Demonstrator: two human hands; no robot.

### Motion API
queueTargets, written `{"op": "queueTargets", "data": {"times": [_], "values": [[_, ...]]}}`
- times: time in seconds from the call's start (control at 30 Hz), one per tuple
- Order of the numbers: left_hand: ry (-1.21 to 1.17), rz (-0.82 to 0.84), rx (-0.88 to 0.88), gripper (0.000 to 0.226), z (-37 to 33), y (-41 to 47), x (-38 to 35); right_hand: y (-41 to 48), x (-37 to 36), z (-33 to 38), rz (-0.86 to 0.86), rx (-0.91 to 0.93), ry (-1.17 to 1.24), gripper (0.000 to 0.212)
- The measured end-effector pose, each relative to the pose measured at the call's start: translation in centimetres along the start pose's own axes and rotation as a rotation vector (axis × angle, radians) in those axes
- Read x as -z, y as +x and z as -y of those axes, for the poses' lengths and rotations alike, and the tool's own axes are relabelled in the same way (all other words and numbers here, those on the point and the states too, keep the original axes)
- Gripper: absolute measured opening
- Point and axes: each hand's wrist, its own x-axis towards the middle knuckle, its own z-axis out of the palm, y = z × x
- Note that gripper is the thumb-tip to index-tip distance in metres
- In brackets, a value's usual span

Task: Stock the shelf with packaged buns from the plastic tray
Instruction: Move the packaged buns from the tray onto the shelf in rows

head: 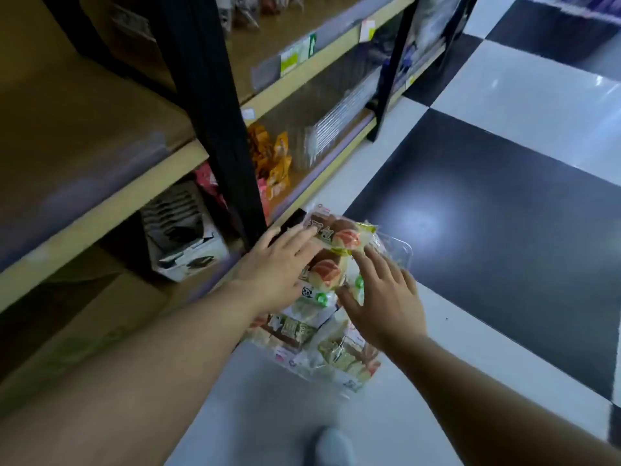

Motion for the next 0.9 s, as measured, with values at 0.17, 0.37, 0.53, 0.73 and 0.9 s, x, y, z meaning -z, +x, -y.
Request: {"op": "queueTargets", "data": {"times": [0.17,0.37,0.53,0.73,0.9], "values": [[0.062,0.255,-0.091,0.088,1.3,3.6,-4.8,-1.6,-5.8,-2.8,-0.014,0.014,0.022,0.076],[0.069,0.26,-0.011,0.121,1.2,7.1,-8.7,-5.3,-11.4,-5.9,0.106,0.049,0.12,0.099],[0.098,0.203,-0.013,0.128,1.2,8.0,-10.6,-6.2,-15.0,-6.1,0.178,0.079,0.135,0.131],[0.052,0.097,-0.087,0.121,1.3,7.8,-10.0,-5.6,-15.9,-5.4,0.084,0.057,0.101,0.13],[0.105,-0.039,-0.077,0.117,0.0,6.3,-6.7,-5.5,-12.8,-5.3,0.036,0.092,0.105,0.129]]}}
